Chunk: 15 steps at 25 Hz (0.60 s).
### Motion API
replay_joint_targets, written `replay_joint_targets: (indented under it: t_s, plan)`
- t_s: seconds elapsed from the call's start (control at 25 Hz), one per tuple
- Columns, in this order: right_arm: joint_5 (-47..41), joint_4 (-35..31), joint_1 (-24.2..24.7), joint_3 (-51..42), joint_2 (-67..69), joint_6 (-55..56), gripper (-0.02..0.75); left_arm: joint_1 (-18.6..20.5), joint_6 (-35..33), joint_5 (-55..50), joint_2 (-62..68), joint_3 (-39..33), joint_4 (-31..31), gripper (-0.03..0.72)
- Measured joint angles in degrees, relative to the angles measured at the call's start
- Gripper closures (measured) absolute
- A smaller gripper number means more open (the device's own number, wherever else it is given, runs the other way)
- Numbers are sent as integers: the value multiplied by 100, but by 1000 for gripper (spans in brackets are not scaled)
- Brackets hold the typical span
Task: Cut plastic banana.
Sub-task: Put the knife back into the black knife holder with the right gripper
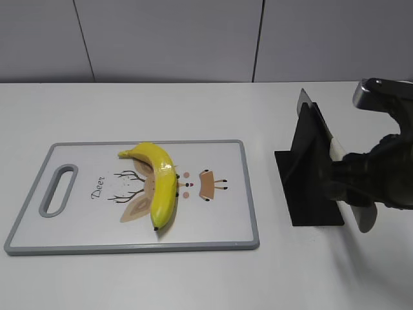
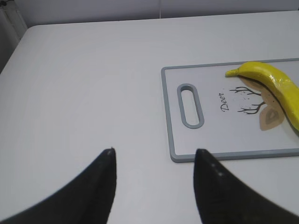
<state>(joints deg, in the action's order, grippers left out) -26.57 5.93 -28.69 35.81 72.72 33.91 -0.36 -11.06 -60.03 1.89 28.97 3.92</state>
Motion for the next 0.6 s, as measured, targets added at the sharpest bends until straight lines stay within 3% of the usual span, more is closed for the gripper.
replay_joint_targets:
  t_s: [0.2, 0.32, 0.6]
  plan:
    - [189, 6, 0, 203, 0, -118, 111, 0, 0, 0, 0, 0, 0, 180]
    - [-23, 16, 0, 366, -111, -183, 62, 0, 0, 0, 0, 0, 0, 180]
    - [-392, 16, 0, 442, -968, -1065, 60, 0, 0, 0, 0, 0, 0, 181]
